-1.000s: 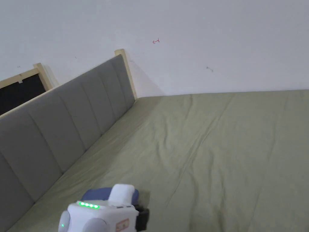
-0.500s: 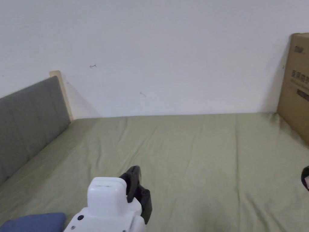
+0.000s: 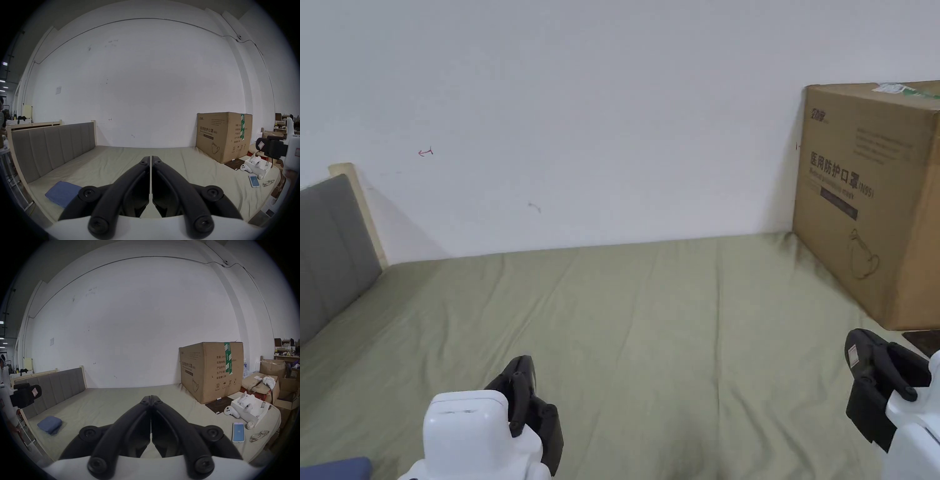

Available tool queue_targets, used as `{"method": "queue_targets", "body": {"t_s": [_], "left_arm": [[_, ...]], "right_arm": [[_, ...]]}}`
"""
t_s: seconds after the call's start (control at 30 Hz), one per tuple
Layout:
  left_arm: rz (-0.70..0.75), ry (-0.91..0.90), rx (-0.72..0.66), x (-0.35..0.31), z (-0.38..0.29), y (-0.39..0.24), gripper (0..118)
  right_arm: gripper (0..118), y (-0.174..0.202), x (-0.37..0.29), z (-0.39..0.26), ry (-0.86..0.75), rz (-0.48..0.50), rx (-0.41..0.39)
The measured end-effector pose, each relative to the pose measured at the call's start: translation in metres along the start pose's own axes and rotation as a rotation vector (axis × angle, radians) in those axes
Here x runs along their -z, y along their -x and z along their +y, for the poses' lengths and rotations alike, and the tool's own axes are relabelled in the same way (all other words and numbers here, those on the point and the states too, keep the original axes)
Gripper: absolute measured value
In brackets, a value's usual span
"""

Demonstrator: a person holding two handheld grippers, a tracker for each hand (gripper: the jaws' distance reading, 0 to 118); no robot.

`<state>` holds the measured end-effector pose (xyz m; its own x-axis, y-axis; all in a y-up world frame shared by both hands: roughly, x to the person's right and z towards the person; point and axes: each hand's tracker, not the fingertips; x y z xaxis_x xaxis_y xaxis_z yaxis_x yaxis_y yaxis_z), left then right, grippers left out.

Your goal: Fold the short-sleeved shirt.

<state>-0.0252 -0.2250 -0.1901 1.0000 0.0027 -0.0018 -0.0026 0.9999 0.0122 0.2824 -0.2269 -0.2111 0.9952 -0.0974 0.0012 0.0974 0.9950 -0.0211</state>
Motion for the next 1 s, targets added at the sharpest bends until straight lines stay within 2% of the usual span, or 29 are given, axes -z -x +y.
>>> {"method": "queue_targets", "body": {"t_s": [0.07,0.1,0.13,0.17,0.2,0.23,0.27,0.3,0.33,0.43,0.53,0.67,1.0], "left_arm": [[0.008,0.005,0.011,-0.001,0.0,-0.001,2],[0.008,0.006,0.013,-0.001,-0.001,-0.001,3],[0.008,0.006,0.014,-0.002,-0.002,0.0,10],[0.008,0.005,0.012,-0.002,-0.002,0.0,25],[0.004,0.007,0.009,-0.002,-0.002,0.001,46],[0.002,0.011,0.004,-0.002,-0.002,0.001,62],[0.004,0.014,0.003,-0.002,-0.003,0.003,79],[0.004,0.02,0.002,-0.001,-0.004,0.004,104],[0.007,0.027,0.004,0.0,-0.004,0.004,117],[0.007,0.015,0.016,-0.001,-0.005,0.004,118],[0.003,0.029,0.034,0.002,-0.005,0.004,118],[-0.004,0.028,0.015,0.002,-0.006,0.005,118],[-0.033,0.028,-0.003,0.003,-0.004,0.006,118]], "right_arm": [[0,0.0,-0.001,0.0,-0.002,0.003,0.003],[6,0.0,-0.002,0.001,-0.005,-0.003,-0.007],[20,0.003,-0.003,0.001,-0.01,-0.006,-0.02],[40,0.005,-0.003,0.002,-0.012,-0.009,-0.034],[70,0.006,-0.002,0.002,-0.011,-0.015,-0.041],[85,0.006,-0.002,0.002,-0.009,-0.014,-0.041],[91,0.007,-0.002,0.003,-0.006,-0.011,-0.042],[96,0.008,-0.002,0.003,-0.001,-0.002,-0.04],[101,0.01,-0.002,0.002,0.003,-0.003,-0.041],[106,0.013,-0.002,-0.002,0.003,-0.016,-0.042],[118,0.013,-0.003,-0.004,-0.001,-0.017,-0.039],[118,0.014,-0.003,-0.003,-0.009,-0.02,-0.066],[118,0.017,-0.005,-0.003,-0.007,0.003,-0.078]]}}
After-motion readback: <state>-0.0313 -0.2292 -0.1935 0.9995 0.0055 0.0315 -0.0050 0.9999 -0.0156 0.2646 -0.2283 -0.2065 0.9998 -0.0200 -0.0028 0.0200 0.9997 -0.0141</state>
